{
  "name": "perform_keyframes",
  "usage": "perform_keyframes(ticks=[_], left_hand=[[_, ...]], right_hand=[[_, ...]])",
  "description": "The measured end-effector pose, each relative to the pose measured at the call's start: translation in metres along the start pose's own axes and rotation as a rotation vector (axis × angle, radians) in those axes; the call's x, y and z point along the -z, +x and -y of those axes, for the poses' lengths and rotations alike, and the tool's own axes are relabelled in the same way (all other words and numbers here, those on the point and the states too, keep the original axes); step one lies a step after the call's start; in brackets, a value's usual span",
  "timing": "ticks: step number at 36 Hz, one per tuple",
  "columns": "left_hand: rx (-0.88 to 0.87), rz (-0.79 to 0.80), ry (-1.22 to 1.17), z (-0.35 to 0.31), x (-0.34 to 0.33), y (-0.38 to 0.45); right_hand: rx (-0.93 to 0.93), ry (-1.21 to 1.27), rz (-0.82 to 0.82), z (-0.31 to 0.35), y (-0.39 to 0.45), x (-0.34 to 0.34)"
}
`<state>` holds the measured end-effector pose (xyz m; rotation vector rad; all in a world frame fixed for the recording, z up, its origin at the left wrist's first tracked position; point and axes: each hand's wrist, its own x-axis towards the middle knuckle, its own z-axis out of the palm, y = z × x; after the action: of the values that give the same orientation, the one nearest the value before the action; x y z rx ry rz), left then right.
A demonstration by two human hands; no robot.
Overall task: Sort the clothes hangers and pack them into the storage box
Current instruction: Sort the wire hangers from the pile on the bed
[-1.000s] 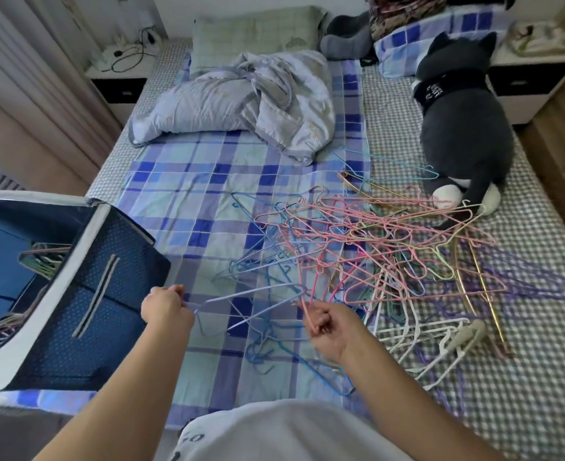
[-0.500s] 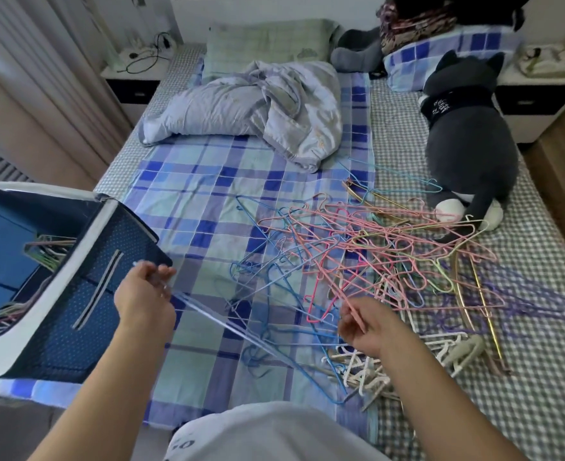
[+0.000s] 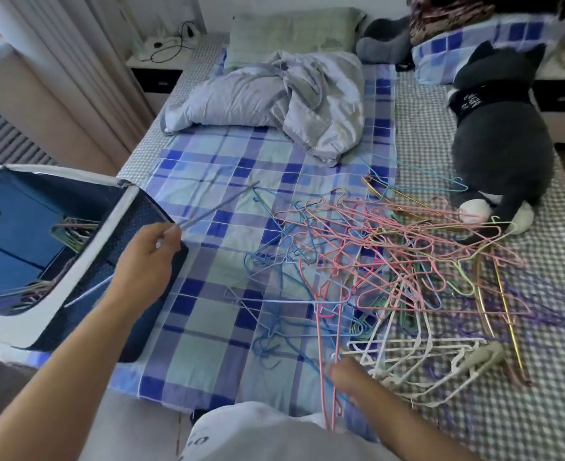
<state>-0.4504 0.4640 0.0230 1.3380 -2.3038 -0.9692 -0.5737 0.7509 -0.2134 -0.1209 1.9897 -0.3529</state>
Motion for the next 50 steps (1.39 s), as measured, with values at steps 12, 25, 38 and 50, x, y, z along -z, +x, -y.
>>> perform_keyframes(ticks=[12, 25, 38, 50], left_hand=[[0.244, 0.002, -0.018, 0.082, -0.007, -0.051], [0.316, -0.074, -0.141, 0.102, 0.007, -0.064], [0.255, -0.179, -0.171, 0.09, 0.014, -0.025], [0.14, -0.074, -0.273, 0.076, 0.007, -0.017]], right_hand=[[0.118, 0.71, -0.112, 0.076, 0.041, 0.12], [0.437, 0.079, -0.239, 0.09, 0.019, 0.075], [0.347, 1.027, -0.284, 0.013, -0.023, 0.053], [0.281, 2.006, -0.05, 0.05, -0.038, 0.031]])
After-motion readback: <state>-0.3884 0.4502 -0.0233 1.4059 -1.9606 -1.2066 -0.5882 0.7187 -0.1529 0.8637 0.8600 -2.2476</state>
